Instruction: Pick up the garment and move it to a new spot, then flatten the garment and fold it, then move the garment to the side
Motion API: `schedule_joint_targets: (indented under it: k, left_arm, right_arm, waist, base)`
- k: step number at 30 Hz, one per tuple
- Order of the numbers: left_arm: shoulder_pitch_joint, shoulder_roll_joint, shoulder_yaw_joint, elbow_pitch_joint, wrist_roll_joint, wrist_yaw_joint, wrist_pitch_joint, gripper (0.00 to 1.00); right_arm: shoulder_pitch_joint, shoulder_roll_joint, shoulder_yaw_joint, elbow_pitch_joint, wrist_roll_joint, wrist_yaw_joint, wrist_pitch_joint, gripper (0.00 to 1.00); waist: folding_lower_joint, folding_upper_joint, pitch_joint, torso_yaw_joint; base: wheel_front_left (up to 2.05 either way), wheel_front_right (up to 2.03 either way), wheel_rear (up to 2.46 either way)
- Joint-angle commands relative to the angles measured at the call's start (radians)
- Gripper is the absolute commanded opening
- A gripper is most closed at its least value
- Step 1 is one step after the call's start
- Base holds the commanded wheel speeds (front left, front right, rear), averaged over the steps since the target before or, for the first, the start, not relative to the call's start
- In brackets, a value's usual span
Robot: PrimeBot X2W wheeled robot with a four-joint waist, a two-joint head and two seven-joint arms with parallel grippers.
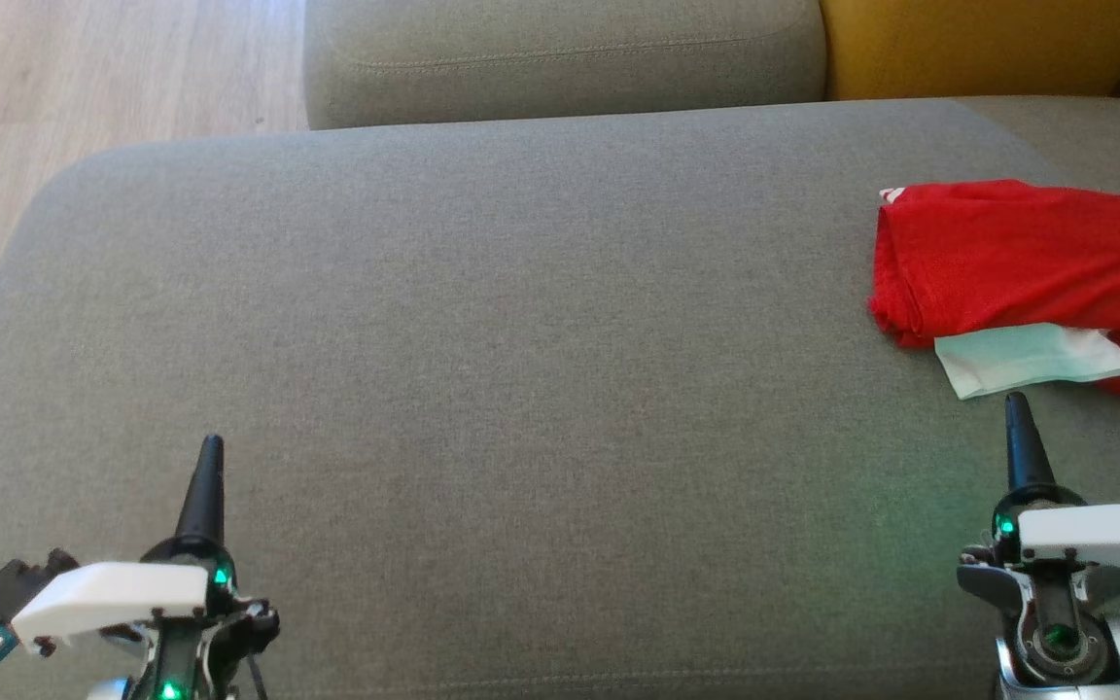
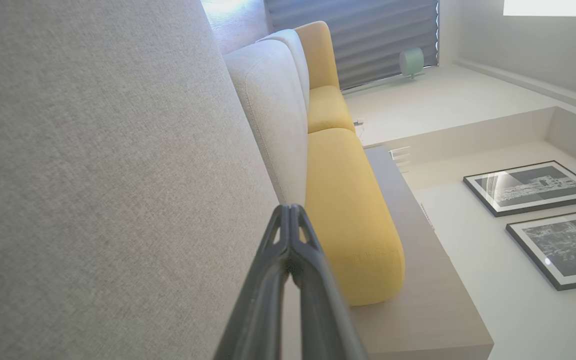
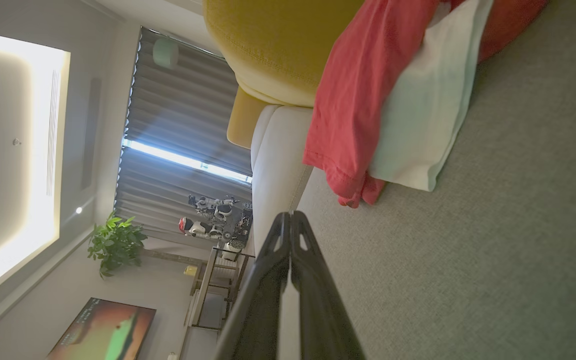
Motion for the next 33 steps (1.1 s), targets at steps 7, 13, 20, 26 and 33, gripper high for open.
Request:
schedule_joint_targets:
  k: [7, 13, 20, 26, 33]
  left_arm:
    - [-0.064, 0.016, 0.044, -0.025, -0.077, -0.006, 0.028, 0.00]
    - [-0.068, 0.016, 0.051, -0.023, -0.120, -0.007, 0.043, 0.00]
    - [-0.072, 0.016, 0.061, -0.022, -0.181, -0.007, 0.064, 0.00]
    - [-0.077, 0.016, 0.069, -0.020, -0.233, -0.007, 0.082, 0.00]
    - [-0.080, 0.016, 0.076, -0.019, -0.274, -0.008, 0.097, 0.00]
  right_arm:
    - [-0.025, -0.005, 0.004, -0.045, 0.107, -0.001, 0.026, 0.00]
    - [-0.024, -0.005, -0.001, -0.047, 0.168, -0.001, 0.039, 0.00]
    - [-0.023, -0.005, -0.009, -0.050, 0.252, -0.001, 0.057, 0.00]
    - [-0.022, -0.005, -0.015, -0.053, 0.324, -0.001, 0.072, 0.00]
    - [-0.022, -0.005, -0.020, -0.055, 0.380, -0.001, 0.084, 0.00]
  waist:
    - [0.0000, 0.0000, -0.004, -0.002]
    - [0.0000, 0.0000, -0.007, -0.004]
    - [0.0000, 0.0000, -0.012, -0.006]
    - [0.0000, 0.0000, -0.015, -0.008]
    - [0.0000, 0.0000, -0.018, -0.009]
  base:
    - [0.00, 0.00, 0.00]
    - [0.00, 0.00, 0.00]
    - [0.00, 0.00, 0.00]
    - [0.00, 0.00, 0.00]
    - [0.00, 0.00, 0.00]
